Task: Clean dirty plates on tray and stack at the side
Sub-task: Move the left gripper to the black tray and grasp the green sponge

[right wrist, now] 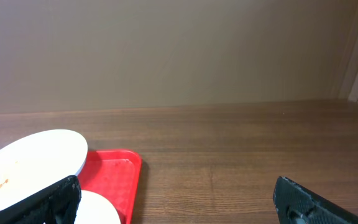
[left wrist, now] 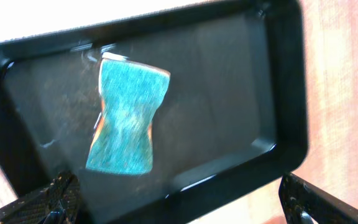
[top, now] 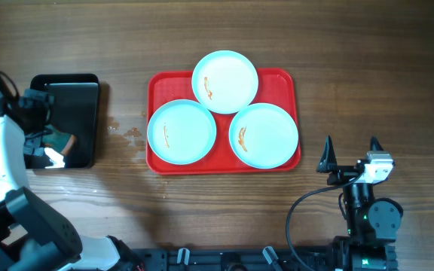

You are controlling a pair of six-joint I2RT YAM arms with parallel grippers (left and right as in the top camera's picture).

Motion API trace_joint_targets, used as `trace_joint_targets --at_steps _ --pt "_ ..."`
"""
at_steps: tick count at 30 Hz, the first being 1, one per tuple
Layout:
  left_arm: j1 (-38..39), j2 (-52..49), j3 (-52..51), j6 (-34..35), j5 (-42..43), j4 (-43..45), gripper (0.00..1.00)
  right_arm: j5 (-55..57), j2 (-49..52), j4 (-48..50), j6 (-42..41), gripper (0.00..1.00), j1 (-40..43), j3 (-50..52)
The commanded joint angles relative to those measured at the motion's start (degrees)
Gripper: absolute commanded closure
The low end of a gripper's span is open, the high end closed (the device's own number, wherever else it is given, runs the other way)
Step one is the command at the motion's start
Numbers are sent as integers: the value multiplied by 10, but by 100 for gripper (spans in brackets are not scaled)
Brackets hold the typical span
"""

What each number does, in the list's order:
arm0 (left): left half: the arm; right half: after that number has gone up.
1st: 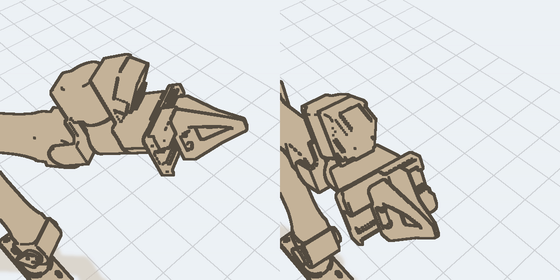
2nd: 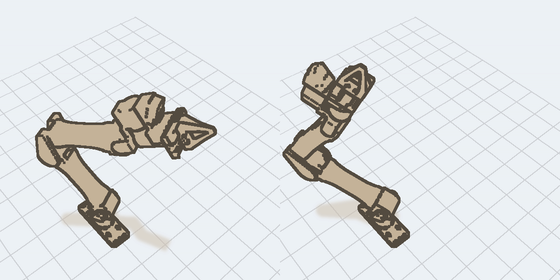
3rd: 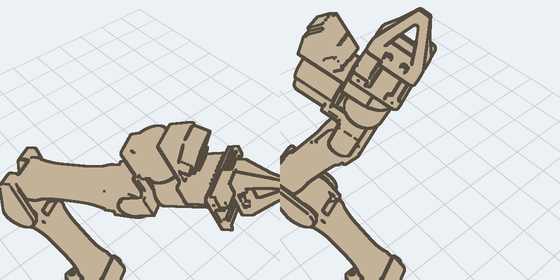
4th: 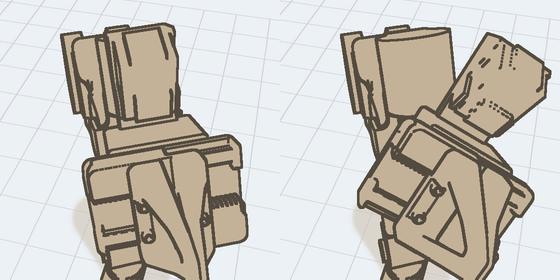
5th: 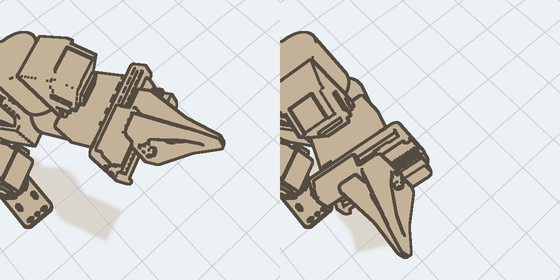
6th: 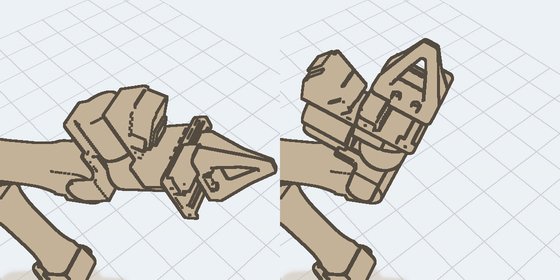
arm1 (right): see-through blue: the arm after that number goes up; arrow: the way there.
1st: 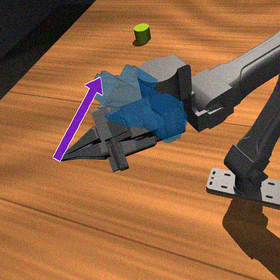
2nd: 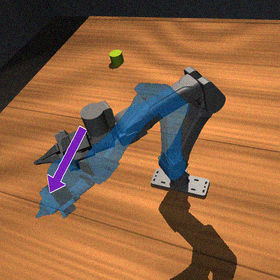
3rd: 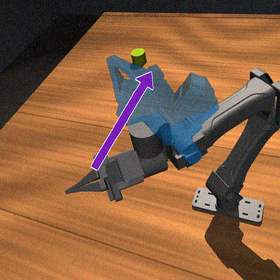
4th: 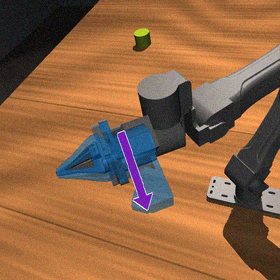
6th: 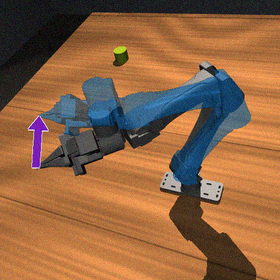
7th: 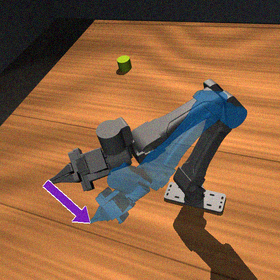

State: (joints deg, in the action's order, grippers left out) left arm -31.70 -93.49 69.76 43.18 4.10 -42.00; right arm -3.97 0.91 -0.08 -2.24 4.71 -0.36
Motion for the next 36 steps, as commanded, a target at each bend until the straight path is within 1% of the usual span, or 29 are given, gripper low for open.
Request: trace_joint_targets --at_steps 1,3,5,8,10,12,17,20,24,30,33,36 --pt "-7 -20 9 -41 25 32 3 8 -1 2 7 0 3 1" --pt "-4 -33 9 -55 21 44 9 8 -1 2 7 0 3 1" --pt "-3 -47 9 -54 2 46 14 8 -1 2 7 0 3 1" --pt "-3 -83 9 -54 -45 45 17 8 -1 2 7 0 3 1" --pt "-3 -99 9 -54 -49 45 23 8 -1 2 7 0 3 1" --pt "-3 -112 9 -55 -49 45 25 8 -1 2 7 0 3 1" --pt "0 -118 9 -58 -70 45 25 8 -1 2 7 0 3 1" --pt "11 -119 9 -84 -77 45 25 8 -1 2 7 0 3 1" --pt "33 -123 8 -85 -121 41 24 8 -1 2 7 0 3 1" --pt "60 -136 6 -85 -211 26 23 8 -1 2 7 0 3 1" --pt "59 -142 6 -85 -233 16 26 8 -1 2 7 0 3 1" --pt "57 -151 6 -100 -230 14 26 8 -1 2 7 0 3 1"
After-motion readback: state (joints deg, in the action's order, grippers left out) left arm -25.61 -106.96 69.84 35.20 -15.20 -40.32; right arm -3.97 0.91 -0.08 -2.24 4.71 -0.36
